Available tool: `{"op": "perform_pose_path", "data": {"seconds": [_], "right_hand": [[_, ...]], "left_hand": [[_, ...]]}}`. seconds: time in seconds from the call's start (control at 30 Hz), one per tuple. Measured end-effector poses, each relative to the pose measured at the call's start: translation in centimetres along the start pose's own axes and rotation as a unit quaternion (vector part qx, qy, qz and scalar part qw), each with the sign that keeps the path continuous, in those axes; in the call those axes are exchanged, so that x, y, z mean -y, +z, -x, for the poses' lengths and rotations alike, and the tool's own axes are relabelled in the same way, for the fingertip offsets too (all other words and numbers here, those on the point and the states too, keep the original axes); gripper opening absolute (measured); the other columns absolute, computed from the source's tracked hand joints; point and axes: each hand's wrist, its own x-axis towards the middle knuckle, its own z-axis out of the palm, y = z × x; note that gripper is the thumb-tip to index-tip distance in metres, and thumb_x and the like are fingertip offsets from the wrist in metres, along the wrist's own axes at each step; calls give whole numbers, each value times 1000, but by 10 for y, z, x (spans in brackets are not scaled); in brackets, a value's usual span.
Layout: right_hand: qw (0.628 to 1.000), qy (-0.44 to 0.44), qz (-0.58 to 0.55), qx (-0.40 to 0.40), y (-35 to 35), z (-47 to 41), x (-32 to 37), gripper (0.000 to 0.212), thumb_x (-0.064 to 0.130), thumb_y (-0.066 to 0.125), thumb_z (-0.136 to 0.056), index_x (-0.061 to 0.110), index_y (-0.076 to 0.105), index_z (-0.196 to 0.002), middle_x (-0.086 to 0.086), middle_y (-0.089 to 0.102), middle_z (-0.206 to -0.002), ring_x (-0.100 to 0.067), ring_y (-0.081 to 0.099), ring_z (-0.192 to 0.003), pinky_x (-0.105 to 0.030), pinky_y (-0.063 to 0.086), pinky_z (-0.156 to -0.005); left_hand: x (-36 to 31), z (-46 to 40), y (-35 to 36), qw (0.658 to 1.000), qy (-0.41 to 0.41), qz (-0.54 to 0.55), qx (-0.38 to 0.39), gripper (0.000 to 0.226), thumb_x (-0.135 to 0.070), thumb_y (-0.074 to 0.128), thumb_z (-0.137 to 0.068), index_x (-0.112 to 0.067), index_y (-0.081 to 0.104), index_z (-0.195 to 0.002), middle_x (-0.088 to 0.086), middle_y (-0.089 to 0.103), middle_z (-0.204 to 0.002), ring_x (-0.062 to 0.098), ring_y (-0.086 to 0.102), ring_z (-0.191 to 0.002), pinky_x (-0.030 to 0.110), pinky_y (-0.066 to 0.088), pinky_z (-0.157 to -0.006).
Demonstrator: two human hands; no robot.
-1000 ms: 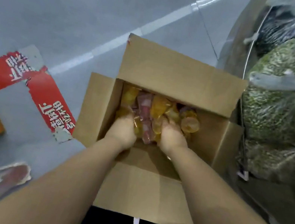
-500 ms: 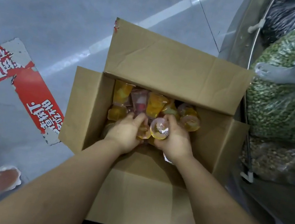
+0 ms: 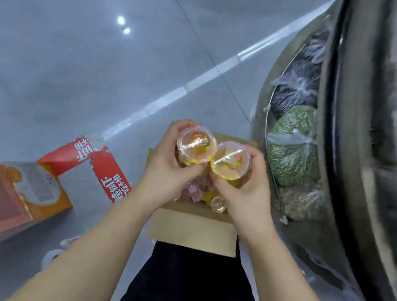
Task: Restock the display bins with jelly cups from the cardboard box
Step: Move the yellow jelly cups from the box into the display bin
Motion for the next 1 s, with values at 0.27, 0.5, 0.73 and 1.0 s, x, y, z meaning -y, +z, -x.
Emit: {"op": "perform_pose_path", "data": {"seconds": [0.27,0.5,0.73,1.0], "right_hand": [[976,-198,20,-89,-65,108,225,49,12,72,-70,30,49,-109,1,61,-109,-16,59,-104,-35,48,-93],[934,-277,28,-225,-179,175,301,41,18,74,-76,36,58,-109,21,64,-106,3,60,-100,-4,43,-77],[875,-257,29,-410,-299,210,322,40,27,79,-69,42,59,-99,5,63,-107,-10,61,-101,-22,47,-84],[927,-90,-72,-357,-347,155,303,24,6,71,-76,27,64,-85,2,69,-94,-19,65,-93,-29,53,-79]], "left_hand": [[-258,64,6,981,178,37,66,54,-11,65,-73,-32,38,-114,-11,57,-104,1,57,-94,14,43,-85],[-381,93,103,934,284,49,212,43,-13,72,-68,-27,49,-102,-23,64,-94,-3,61,-91,10,45,-76],[-451,96,219,867,407,-47,285,49,-19,81,-66,-38,58,-104,-11,61,-108,5,56,-106,16,42,-91],[-444,50,291,830,392,-270,291,60,-13,73,-65,-16,50,-121,-2,61,-110,13,56,-101,17,39,-81]]}}
